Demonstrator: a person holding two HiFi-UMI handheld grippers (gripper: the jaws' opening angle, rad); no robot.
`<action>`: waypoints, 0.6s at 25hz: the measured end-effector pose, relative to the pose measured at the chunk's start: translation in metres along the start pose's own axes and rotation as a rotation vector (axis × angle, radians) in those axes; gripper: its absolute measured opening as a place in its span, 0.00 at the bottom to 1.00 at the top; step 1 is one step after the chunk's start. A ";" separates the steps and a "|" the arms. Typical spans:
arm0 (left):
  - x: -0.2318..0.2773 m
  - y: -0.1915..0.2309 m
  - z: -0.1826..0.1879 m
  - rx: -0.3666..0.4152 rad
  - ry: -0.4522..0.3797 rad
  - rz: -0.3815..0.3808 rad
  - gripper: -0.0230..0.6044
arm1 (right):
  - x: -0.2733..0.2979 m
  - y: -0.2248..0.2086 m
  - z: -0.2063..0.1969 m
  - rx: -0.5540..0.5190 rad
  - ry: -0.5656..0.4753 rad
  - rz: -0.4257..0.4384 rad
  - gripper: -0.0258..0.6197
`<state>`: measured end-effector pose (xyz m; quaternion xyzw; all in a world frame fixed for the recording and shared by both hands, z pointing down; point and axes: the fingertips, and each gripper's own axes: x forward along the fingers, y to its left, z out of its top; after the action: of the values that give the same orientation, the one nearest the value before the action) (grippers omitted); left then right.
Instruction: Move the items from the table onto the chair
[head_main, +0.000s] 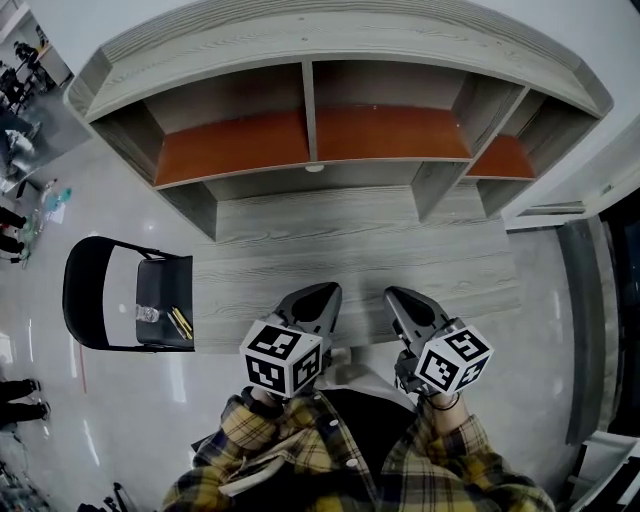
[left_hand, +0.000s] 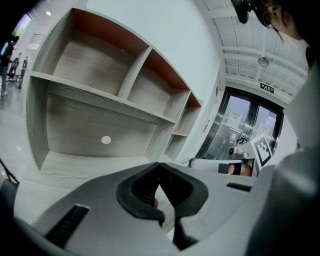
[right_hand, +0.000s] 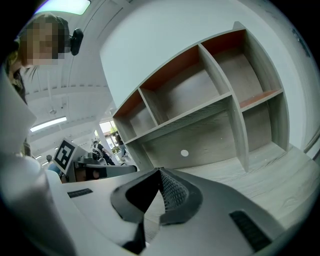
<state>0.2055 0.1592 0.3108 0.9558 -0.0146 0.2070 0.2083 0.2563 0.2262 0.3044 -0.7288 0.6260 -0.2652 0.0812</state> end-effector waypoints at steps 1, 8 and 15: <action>-0.001 0.001 0.000 -0.001 -0.001 0.003 0.04 | 0.000 0.001 -0.001 0.002 0.000 0.002 0.07; -0.005 0.006 -0.005 -0.005 0.004 0.012 0.04 | 0.004 0.007 -0.006 0.008 0.001 0.015 0.07; -0.005 0.008 -0.007 -0.014 0.006 0.014 0.04 | 0.005 0.009 -0.009 0.024 0.007 0.017 0.07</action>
<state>0.1975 0.1539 0.3175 0.9535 -0.0220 0.2115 0.2135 0.2444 0.2218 0.3092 -0.7215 0.6292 -0.2746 0.0902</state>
